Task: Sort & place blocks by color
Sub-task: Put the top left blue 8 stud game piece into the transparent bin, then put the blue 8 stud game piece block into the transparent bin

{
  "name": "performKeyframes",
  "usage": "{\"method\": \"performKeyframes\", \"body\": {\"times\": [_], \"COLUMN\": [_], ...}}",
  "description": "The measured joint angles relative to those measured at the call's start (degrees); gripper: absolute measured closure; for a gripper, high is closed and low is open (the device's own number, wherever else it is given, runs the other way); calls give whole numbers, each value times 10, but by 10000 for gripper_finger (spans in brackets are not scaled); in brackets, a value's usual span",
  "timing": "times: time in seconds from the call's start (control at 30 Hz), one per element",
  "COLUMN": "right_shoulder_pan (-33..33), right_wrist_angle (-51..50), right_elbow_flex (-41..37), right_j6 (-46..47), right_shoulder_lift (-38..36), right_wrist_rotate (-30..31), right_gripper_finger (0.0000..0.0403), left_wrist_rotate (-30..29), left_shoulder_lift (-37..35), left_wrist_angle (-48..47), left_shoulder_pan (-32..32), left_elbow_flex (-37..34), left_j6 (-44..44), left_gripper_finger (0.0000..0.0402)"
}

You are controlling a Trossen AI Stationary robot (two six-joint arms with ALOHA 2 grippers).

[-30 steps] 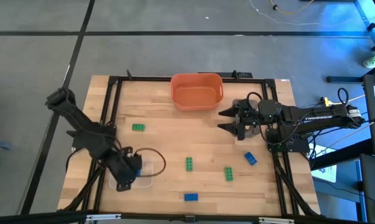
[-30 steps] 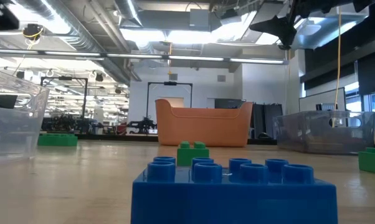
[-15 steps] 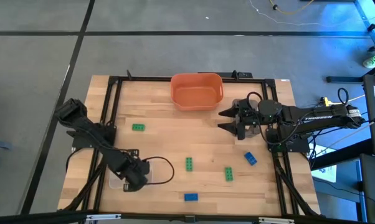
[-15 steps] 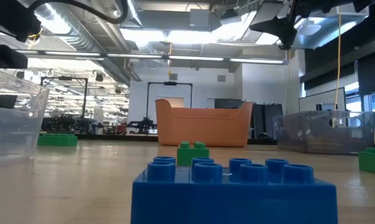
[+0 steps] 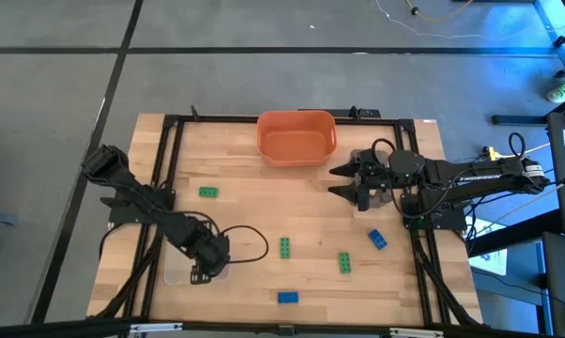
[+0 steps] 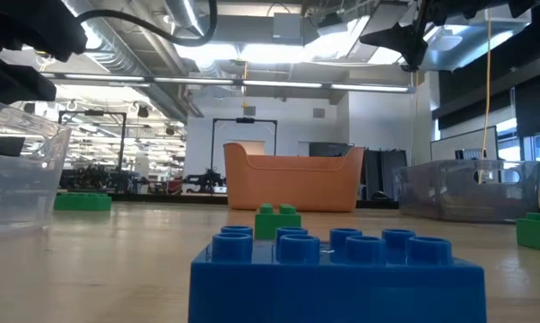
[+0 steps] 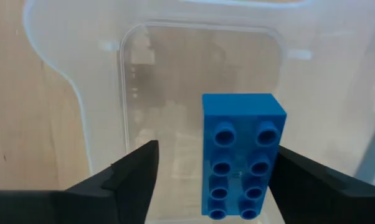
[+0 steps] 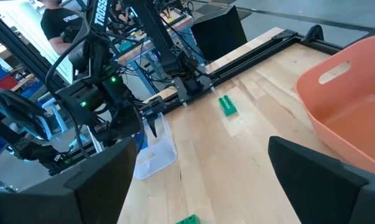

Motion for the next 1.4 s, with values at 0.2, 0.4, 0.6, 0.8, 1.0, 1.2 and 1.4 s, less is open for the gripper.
{"method": "performKeyframes", "body": {"times": [0.2,0.4,0.6,0.8,1.0,1.2,1.4], "right_shoulder_pan": [0,0,0,0,0,0,0], "right_wrist_angle": [0,1,3,3,15,24,26], "right_elbow_flex": [0,0,0,0,0,0,0], "right_j6": [-15,-16,-16,-16,-14,-1,-1], "right_shoulder_lift": [0,0,0,0,0,0,0], "right_wrist_rotate": [0,0,0,0,8,11,11], "right_gripper_finger": [38,38,38,38,38,38,38], "left_wrist_rotate": [2,7,24,50,-53,-181,-186], "left_shoulder_lift": [-1,-1,-22,-104,-220,-284,-293], "left_wrist_angle": [-5,-8,-9,-11,12,179,452], "left_shoulder_pan": [17,39,51,66,123,250,327], "left_elbow_flex": [0,0,0,0,0,0,-50], "left_j6": [31,59,75,73,71,144,226], "left_gripper_finger": [99,92,91,97,98,98,105]}}
